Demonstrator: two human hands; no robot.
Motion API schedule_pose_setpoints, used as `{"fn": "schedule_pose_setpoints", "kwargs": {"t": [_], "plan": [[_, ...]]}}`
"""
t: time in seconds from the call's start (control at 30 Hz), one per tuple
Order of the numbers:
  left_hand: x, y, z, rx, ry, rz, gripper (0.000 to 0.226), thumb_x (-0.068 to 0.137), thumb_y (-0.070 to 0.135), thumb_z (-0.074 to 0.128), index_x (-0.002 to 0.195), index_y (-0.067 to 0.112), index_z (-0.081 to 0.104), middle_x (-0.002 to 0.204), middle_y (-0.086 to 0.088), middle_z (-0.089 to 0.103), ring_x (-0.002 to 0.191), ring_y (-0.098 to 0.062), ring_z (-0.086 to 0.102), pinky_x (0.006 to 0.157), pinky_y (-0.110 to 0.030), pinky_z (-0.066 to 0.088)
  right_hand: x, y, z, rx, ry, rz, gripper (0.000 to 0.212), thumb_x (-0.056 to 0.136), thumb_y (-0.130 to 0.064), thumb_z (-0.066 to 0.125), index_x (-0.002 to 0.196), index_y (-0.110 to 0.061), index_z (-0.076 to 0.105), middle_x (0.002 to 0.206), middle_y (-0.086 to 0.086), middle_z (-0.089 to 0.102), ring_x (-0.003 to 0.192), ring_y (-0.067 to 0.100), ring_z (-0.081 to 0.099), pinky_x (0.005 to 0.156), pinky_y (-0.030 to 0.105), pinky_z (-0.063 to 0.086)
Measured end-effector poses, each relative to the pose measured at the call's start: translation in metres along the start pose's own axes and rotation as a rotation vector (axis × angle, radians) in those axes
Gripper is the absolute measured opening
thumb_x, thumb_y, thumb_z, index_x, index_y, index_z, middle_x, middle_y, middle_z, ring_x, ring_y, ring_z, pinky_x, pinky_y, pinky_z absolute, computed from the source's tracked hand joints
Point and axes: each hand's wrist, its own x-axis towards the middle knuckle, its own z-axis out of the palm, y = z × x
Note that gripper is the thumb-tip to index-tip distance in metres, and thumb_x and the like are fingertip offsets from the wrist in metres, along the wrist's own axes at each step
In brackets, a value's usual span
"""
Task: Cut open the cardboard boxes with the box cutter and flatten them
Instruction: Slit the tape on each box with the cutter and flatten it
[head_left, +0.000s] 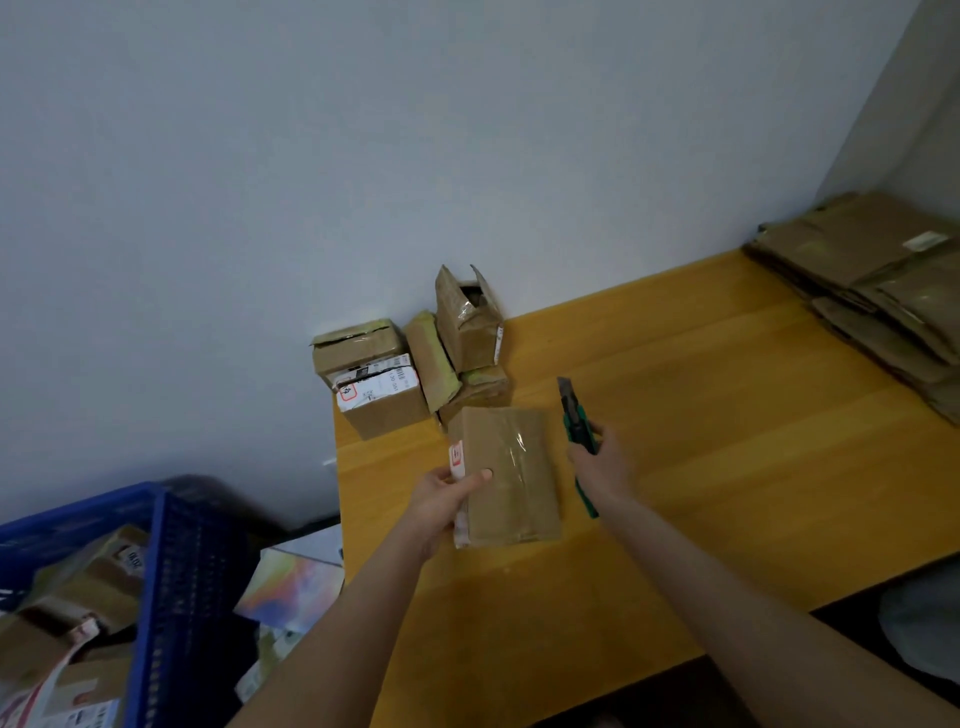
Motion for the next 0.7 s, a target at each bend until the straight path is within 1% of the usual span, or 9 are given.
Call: {"fn": "schedule_pose_setpoints", "kwargs": {"t": [0.03,0.1,0.17,0.2,0.27,0.37,0.43,0.5,0.7], "plan": [[-0.001,0.001,0.000,0.000,0.015,0.001,0.062,0.081,0.027,0.078,0.130,0.005,0.048,0.107,-0.006,0.066,0.083,-0.013,0.065,0.055,-0.023,0.051,-0.006,-0.001,-0.005,-0.074,-0.007,-0.075,0.042,0.096,-0.021,0.054,0.136,-0.024,0.041,0.097,-0.005,0.056,0.073,0.013,0.056,0.057,0.027,0.044],[-0.002,0.003,0.001,-0.004,0.031,0.003,0.056,0.082,0.026,0.077,0.126,0.006,0.049,0.107,-0.007,0.066,0.082,-0.013,0.064,0.057,-0.024,0.050,-0.016,-0.001,-0.014,-0.245,-0.047,-0.230,0.045,0.093,-0.022,0.057,0.136,-0.029,0.044,0.089,-0.009,0.057,0.068,0.008,0.056,0.051,0.021,0.039],[-0.001,0.003,0.001,-0.019,0.048,0.008,0.054,0.081,0.026,0.078,0.123,0.006,0.050,0.109,-0.009,0.066,0.082,-0.014,0.064,0.057,-0.024,0.050,-0.027,-0.001,-0.020,-0.446,-0.057,-0.331,0.049,0.091,-0.025,0.057,0.138,-0.033,0.044,0.092,-0.008,0.060,0.067,0.007,0.055,0.047,0.015,0.033],[-0.001,0.003,0.001,-0.021,0.052,0.008,0.051,0.081,0.026,0.078,0.121,0.006,0.052,0.107,-0.008,0.067,0.081,-0.014,0.065,0.055,-0.023,0.050,-0.031,-0.001,-0.021,-0.537,-0.052,-0.361,0.050,0.091,-0.027,0.057,0.139,-0.035,0.043,0.096,-0.006,0.063,0.070,0.009,0.055,0.048,0.015,0.034],[-0.001,0.004,0.003,-0.023,0.051,0.008,0.042,0.082,0.024,0.077,0.114,0.007,0.055,0.097,-0.004,0.067,0.077,-0.012,0.064,0.050,-0.021,0.049,-0.036,-0.003,-0.021,-0.668,-0.046,-0.413,0.051,0.091,-0.031,0.055,0.140,-0.037,0.042,0.104,-0.002,0.067,0.081,0.017,0.062,0.057,0.023,0.045],[-0.002,0.004,0.008,-0.033,0.047,0.011,0.036,0.083,0.023,0.076,0.109,0.008,0.056,0.092,-0.002,0.067,0.076,-0.012,0.064,0.051,-0.022,0.049,-0.040,-0.011,-0.019,-0.820,-0.058,-0.426,0.052,0.092,-0.033,0.051,0.142,-0.039,0.037,0.111,0.001,0.067,0.096,0.024,0.063,0.073,0.029,0.048],[-0.002,0.004,0.009,-0.042,0.052,0.006,0.036,0.083,0.024,0.076,0.109,0.007,0.057,0.092,-0.002,0.067,0.076,-0.013,0.065,0.053,-0.024,0.050,-0.041,-0.015,-0.018,-0.883,-0.097,-0.423,0.053,0.093,-0.033,0.050,0.144,-0.037,0.035,0.113,0.001,0.065,0.096,0.023,0.062,0.074,0.031,0.051],[-0.002,0.003,0.011,-0.043,0.059,-0.001,0.035,0.083,0.024,0.076,0.106,0.007,0.057,0.090,-0.003,0.067,0.074,-0.015,0.065,0.054,-0.027,0.051,-0.042,-0.017,-0.017,-0.943,-0.103,-0.456,0.052,0.095,-0.031,0.050,0.144,-0.034,0.034,0.113,0.001,0.064,0.097,0.021,0.061,0.073,0.030,0.049],[-0.002,0.004,0.017,-0.099,0.085,-0.037,0.033,0.082,0.023,0.078,0.099,0.005,0.055,0.087,-0.007,0.066,0.074,-0.021,0.064,0.062,-0.034,0.054,-0.046,-0.027,-0.013,-1.000,-0.144,-0.492,0.050,0.097,-0.031,0.048,0.145,-0.032,0.034,0.117,0.002,0.062,0.100,0.022,0.061,0.078,0.033,0.052]]}}
